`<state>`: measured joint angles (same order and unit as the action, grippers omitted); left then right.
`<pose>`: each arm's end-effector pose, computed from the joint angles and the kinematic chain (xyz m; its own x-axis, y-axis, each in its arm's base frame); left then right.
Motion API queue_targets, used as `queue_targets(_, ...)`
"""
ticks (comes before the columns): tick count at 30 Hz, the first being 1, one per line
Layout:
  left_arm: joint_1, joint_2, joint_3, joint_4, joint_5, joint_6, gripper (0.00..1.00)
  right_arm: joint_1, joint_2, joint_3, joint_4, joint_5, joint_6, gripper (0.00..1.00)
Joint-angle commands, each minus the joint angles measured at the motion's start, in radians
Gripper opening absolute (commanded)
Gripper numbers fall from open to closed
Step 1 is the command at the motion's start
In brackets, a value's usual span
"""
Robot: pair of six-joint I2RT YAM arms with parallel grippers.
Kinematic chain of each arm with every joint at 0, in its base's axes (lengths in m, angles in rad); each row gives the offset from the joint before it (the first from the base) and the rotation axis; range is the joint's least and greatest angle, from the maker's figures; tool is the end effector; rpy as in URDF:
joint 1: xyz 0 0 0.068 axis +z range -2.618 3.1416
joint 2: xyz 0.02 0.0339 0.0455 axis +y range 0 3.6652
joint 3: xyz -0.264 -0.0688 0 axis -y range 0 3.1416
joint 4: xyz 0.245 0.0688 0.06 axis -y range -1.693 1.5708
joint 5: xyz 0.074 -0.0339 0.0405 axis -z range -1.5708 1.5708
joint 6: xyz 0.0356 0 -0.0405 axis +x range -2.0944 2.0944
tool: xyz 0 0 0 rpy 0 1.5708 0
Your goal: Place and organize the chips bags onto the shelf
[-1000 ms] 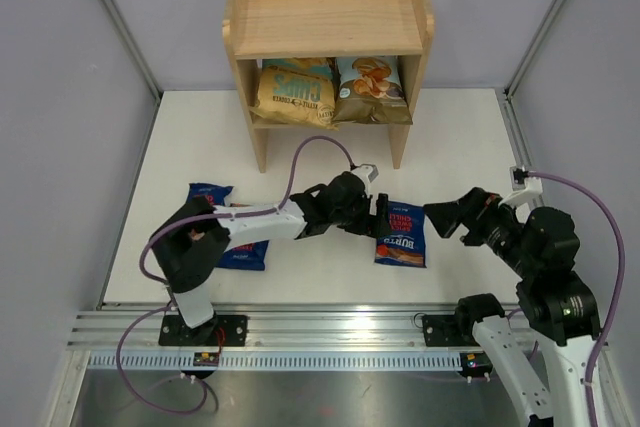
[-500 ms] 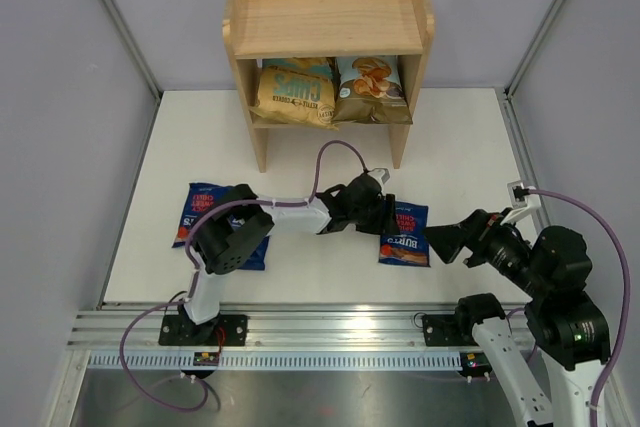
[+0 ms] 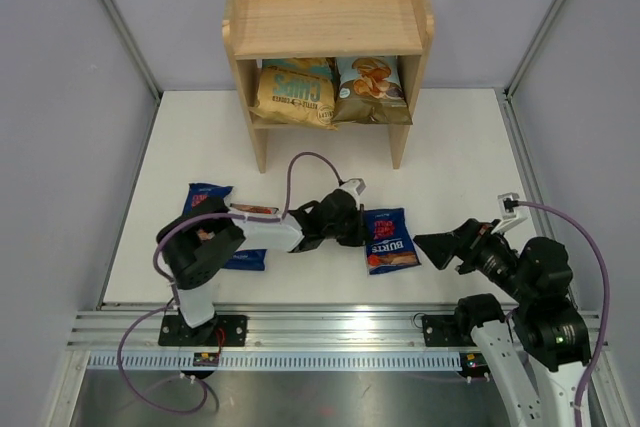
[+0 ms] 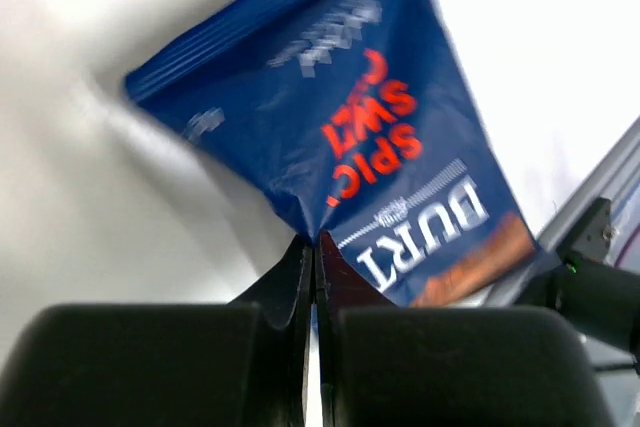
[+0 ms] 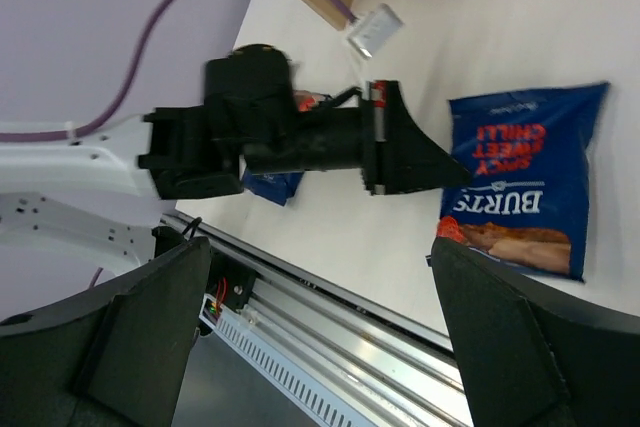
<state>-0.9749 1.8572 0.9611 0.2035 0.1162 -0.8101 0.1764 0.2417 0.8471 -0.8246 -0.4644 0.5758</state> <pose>0.2091 -0.3157 0.1431 -0.8788 0.0140 -0.4769 0.3417 0.7162 -0.6085 0.0310 0.0217 0.3424 -0.4993 0.4055 -0.7657 -0.3760 0.6947 0.6132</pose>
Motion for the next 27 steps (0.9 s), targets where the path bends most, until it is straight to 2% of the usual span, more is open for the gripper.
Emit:
queue_targets(1,-0.002,-0.173,-0.096,0.158,-0.101,-0.011,0.00,-0.002,-0.021,-0.101,0.100,-0.039,0.085,1.00)
queue_targets(7,-0.002,-0.404,-0.254,0.217,-0.203,-0.029,0.00,-0.002,-0.001,-0.269,0.232,-0.164,0.186,0.96)
queue_targets(10,-0.004,-0.527,-0.285,0.191,-0.265,-0.024,0.00,-0.002,0.005,-0.348,0.329,-0.252,0.244,0.97)
queue_targets(17,-0.067,-0.736,-0.347,0.168,-0.404,0.097,0.00,0.000,0.008,-0.519,0.701,-0.367,0.524,0.95)
queue_targets(21,-0.111,-0.797,-0.390,0.278,-0.423,0.159,0.00,-0.002,0.027,-0.545,0.858,-0.362,0.631,0.94)
queue_targets(27,-0.209,-0.787,-0.346,0.312,-0.431,0.279,0.00,-0.002,0.100,-0.526,0.926,-0.318,0.641,0.90)
